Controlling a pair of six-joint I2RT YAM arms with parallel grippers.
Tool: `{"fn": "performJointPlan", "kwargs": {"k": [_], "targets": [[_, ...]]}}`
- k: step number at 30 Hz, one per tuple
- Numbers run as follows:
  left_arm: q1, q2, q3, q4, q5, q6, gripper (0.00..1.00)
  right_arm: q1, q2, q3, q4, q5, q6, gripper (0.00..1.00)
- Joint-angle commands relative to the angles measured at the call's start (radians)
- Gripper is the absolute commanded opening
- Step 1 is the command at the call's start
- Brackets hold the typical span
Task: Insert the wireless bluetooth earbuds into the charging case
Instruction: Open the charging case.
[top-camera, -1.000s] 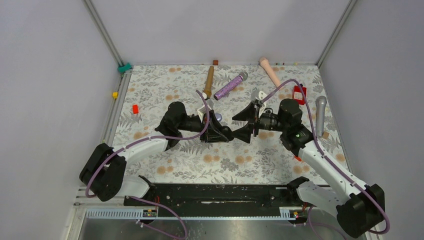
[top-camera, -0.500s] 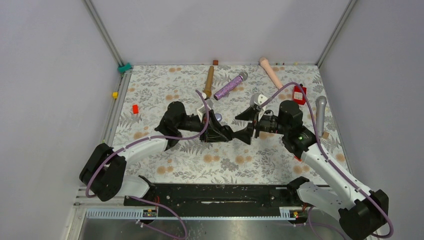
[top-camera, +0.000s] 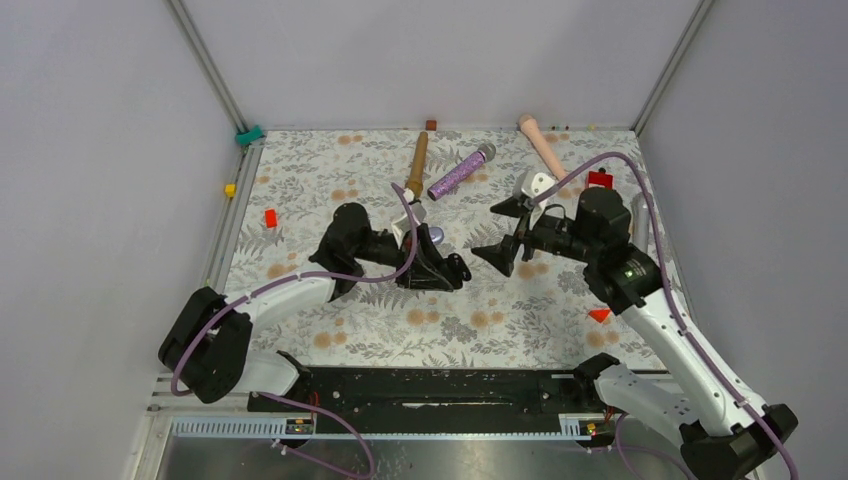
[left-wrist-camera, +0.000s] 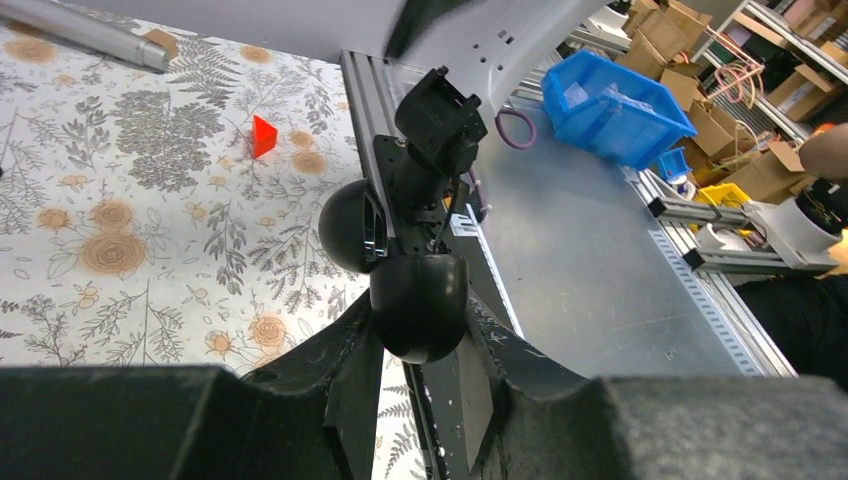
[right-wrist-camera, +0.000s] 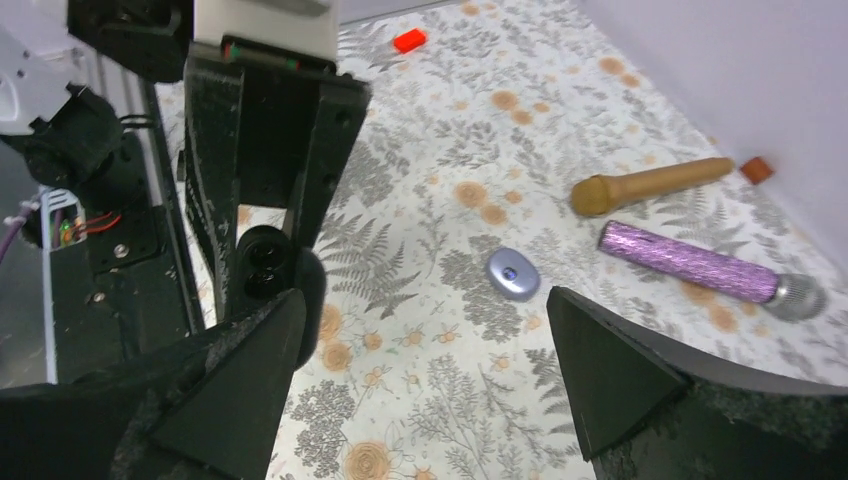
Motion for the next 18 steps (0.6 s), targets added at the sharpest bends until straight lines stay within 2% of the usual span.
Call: {"fn": "performJointPlan", "kwargs": {"k": [1, 5, 9, 12, 14, 16, 18], "targets": [[0.034, -0.059, 0.036, 0.060, 0.114, 0.012, 0.00, -0.028, 0.007, 0.160, -0.145, 0.106, -0.030, 1.00], [0.119, -0.123, 0.039, 0.129, 0.112, -0.042, 0.00, -0.125, 0.084, 0.251, -0.233, 0.110, -0.006, 0.99], [0.212, -0.171, -0.036, 0.419, 0.047, -0.183, 0.00, -0.197, 0.213, 0.324, -0.333, 0.148, -0.008, 0.99], [0.251, -0.193, -0.078, 0.526, 0.066, -0.227, 0.00, -0.276, 0.330, 0.358, -0.383, 0.131, -0.023, 0.97], [0.259, -0.194, -0.095, 0.592, 0.092, -0.257, 0.00, -0.338, 0.423, 0.399, -0.426, 0.107, -0.035, 0.94], [0.258, -0.180, -0.121, 0.732, 0.113, -0.357, 0.00, -0.402, 0.540, 0.473, -0.488, 0.095, -0.045, 0.90], [0.254, -0.170, -0.130, 0.747, 0.115, -0.376, 0.00, -0.454, 0.671, 0.576, -0.588, 0.088, -0.060, 0.83]]}}
